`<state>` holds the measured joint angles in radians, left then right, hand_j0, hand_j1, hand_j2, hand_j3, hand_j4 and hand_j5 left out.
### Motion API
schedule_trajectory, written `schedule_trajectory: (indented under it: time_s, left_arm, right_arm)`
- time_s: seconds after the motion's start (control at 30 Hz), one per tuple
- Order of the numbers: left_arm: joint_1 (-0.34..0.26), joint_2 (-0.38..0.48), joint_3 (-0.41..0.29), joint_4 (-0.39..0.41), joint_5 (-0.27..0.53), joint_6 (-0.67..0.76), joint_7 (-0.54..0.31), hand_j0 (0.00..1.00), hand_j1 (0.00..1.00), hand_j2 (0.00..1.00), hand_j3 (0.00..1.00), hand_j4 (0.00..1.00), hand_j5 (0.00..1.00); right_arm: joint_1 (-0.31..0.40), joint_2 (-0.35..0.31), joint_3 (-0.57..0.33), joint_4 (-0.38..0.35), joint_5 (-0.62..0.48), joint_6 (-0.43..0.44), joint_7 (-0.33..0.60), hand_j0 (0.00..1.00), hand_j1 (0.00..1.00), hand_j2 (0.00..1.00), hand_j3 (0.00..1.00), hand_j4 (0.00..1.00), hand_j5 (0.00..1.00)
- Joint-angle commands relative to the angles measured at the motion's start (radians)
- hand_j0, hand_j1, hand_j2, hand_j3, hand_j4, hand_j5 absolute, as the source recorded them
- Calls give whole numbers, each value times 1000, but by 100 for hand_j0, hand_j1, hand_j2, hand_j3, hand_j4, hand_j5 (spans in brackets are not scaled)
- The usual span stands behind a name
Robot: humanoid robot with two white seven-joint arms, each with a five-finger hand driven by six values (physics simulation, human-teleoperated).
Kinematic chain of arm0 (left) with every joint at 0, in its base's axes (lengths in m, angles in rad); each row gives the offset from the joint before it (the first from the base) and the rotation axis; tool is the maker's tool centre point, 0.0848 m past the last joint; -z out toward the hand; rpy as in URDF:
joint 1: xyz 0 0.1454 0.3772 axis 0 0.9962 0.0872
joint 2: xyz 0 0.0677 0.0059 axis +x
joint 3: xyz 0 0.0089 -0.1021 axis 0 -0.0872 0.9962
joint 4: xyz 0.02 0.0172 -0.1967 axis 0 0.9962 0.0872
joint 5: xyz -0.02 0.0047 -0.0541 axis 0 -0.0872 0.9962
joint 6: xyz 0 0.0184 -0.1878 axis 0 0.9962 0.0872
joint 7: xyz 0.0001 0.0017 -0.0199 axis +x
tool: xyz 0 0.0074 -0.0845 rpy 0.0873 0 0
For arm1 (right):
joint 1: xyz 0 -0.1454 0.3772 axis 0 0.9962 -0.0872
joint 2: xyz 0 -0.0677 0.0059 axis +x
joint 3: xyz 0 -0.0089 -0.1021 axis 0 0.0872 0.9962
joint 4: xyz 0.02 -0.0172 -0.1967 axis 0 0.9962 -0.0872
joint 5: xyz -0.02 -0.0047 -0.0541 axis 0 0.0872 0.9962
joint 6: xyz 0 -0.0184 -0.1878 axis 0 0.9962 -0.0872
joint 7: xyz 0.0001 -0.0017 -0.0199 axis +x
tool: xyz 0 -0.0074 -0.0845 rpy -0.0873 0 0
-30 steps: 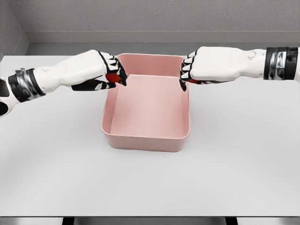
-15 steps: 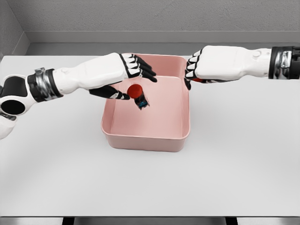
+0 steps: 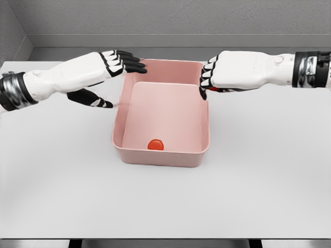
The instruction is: Put the industrial switch in the basket with both arms
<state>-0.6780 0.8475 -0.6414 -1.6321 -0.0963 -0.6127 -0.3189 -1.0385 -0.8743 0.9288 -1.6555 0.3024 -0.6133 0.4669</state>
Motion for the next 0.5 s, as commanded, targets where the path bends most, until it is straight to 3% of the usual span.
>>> schedule_trajectory:
  time_s: [0.0,0.17,0.47]
  left_arm:
    - [3,84,8,26,52,2,1,100,100,100,100,100,100]
    - [38,150,11,67,92,2,0,100,100,100,100,100,100]
    - [54,166,19,77,99,2,1,100,100,100,100,100,100]
  right_arm:
    - [0,20,-1,-1,-5,2,-1,46,46,46,46,46,46]
    - [-21,81,7,-1,-5,2,-1,46,46,46,46,46,46]
    - [-28,166,10,-1,-3,2,19,47,47,47,47,47,47]
